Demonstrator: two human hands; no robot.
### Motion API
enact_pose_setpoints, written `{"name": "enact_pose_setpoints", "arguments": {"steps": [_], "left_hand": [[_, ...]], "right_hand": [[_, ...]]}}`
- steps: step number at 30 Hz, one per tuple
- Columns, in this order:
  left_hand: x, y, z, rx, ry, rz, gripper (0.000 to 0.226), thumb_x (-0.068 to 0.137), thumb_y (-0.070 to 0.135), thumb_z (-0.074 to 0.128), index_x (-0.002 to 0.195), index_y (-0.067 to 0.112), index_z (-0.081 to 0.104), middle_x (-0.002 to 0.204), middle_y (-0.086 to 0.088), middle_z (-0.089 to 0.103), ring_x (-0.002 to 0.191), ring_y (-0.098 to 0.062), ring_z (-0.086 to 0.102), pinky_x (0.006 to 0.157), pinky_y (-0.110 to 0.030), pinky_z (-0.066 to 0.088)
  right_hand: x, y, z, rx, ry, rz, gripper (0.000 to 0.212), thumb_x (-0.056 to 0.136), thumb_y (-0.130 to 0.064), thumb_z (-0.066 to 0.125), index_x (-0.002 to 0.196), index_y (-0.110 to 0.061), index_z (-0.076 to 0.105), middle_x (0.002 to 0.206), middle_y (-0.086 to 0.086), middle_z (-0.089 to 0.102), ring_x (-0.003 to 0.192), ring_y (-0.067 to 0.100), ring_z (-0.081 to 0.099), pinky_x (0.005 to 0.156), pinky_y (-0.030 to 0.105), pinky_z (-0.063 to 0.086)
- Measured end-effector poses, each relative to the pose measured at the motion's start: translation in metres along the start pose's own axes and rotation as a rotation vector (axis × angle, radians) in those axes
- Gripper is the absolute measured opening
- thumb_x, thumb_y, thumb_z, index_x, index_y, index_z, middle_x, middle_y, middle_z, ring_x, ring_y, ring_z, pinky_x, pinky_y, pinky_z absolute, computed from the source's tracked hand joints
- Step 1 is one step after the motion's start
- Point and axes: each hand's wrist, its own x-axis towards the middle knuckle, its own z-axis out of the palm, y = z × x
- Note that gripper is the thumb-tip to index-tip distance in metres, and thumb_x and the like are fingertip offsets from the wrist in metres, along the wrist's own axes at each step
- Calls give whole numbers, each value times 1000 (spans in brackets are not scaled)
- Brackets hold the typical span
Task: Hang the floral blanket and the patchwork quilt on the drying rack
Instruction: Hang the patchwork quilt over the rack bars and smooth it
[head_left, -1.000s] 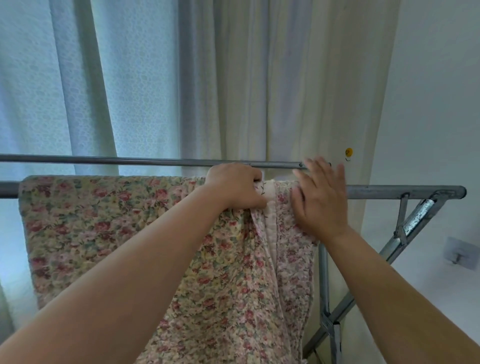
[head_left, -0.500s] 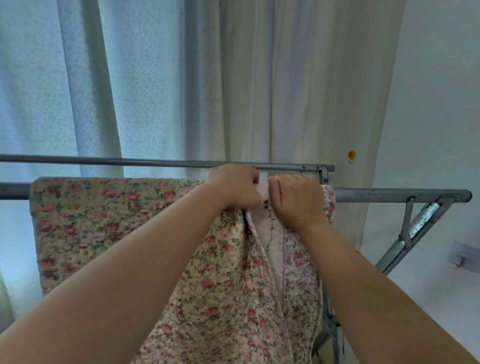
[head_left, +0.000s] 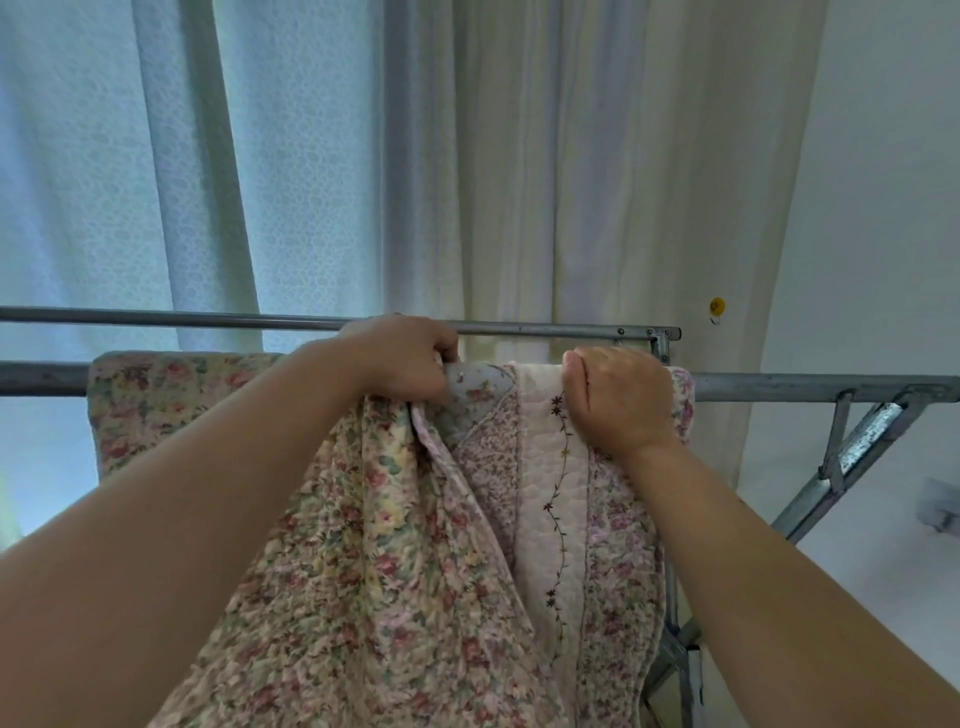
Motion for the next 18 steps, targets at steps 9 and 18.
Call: {"name": "enact_pose_setpoints", "arguments": {"steps": [9, 18], "left_hand": [[-4, 5, 10, 118, 116, 83, 40, 66, 34, 62, 105, 34, 56, 102, 5, 61, 87, -19, 52, 65, -28, 35], [-9, -1, 11, 111, 170, 187, 21, 65, 31, 59, 84, 32, 49, 81, 6, 55, 77, -21, 50, 61, -28, 33]], "right_hand": [[13, -38, -4, -11, -31, 43, 41, 91, -23, 33, 55, -12, 50, 54, 5, 50, 52, 22, 43, 58, 29, 25], [20, -84, 15, -95, 2, 31, 43, 84, -22, 36, 48, -12, 56, 44, 10, 58, 37, 28, 51, 43, 27, 25]]}}
